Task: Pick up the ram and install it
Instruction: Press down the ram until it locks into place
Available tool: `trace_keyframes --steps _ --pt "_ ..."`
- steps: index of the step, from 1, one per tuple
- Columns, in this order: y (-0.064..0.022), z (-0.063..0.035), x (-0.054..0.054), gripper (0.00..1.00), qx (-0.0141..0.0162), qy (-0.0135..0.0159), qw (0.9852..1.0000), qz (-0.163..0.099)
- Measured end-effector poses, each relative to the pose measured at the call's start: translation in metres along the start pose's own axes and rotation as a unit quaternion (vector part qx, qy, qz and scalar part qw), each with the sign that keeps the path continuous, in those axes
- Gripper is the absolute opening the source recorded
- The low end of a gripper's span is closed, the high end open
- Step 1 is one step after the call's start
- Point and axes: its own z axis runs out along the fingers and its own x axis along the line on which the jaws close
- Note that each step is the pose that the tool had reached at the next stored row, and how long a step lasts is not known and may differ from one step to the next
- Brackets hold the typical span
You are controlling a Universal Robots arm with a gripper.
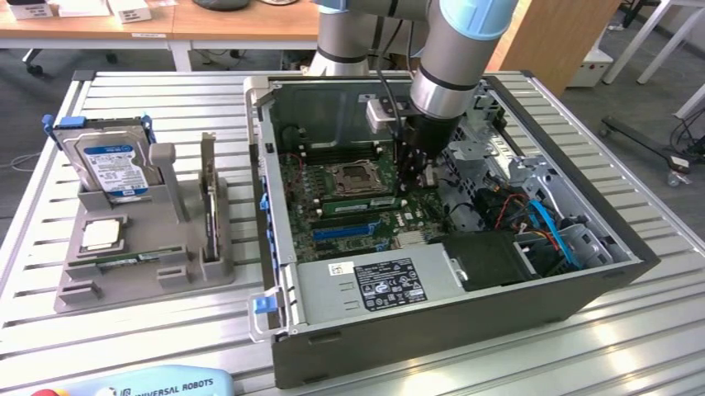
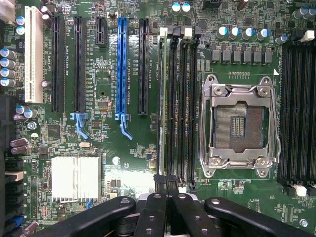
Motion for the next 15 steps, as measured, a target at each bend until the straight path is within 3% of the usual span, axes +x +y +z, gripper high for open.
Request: trace_keyframes --steps 15 --pt "0.0 0.0013 0.0 0.1 0.0 0.0001 1.0 0.0"
